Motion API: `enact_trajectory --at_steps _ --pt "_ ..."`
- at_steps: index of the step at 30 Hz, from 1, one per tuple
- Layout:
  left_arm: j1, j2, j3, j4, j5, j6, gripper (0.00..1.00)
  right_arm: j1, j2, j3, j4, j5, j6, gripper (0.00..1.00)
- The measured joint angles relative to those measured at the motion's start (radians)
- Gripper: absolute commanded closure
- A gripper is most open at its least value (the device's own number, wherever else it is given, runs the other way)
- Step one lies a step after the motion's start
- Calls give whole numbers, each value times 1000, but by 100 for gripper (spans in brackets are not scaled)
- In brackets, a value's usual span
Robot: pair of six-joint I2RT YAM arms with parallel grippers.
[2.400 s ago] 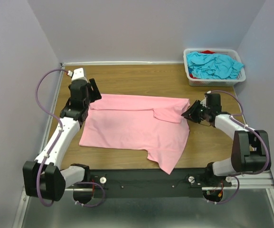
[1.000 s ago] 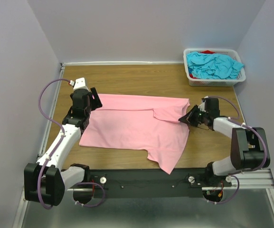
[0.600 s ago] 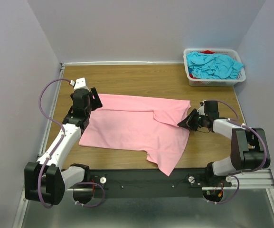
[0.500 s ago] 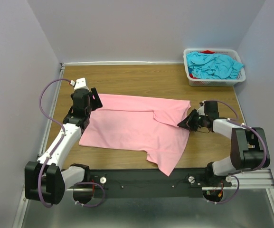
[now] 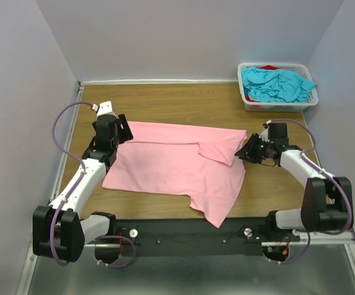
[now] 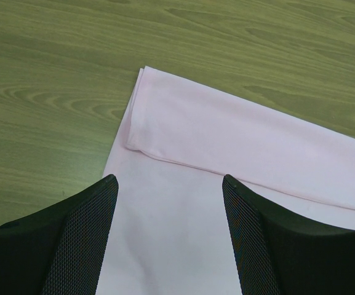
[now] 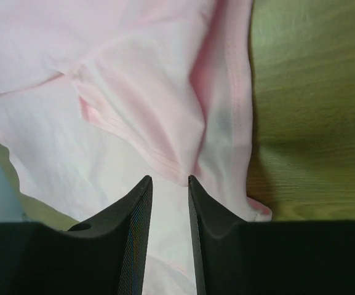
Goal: Fold and stack the t-shirts
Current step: Fold the tshirt
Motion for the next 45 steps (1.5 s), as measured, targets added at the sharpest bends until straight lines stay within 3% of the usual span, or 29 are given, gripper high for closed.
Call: enact_trajectory --at_steps 5,12,20,30,39,45 --pt "0 13 2 0 0 0 23 0 -126 67 -32 103 -37 67" --pt "0 45 5 -8 0 0 23 0 -23 158 -1 149 -37 70" --pt "0 57 5 -11 -1 0 23 0 161 155 240 37 69 70" --pt "0 86 5 -13 -1 0 23 -65 328 29 503 -85 159 71" --pt "0 160 53 -58 -1 -17 23 -96 251 52 431 -61 68 70" --pt "-2 322 187 -80 9 -24 25 -80 229 171 340 -16 -10 70"
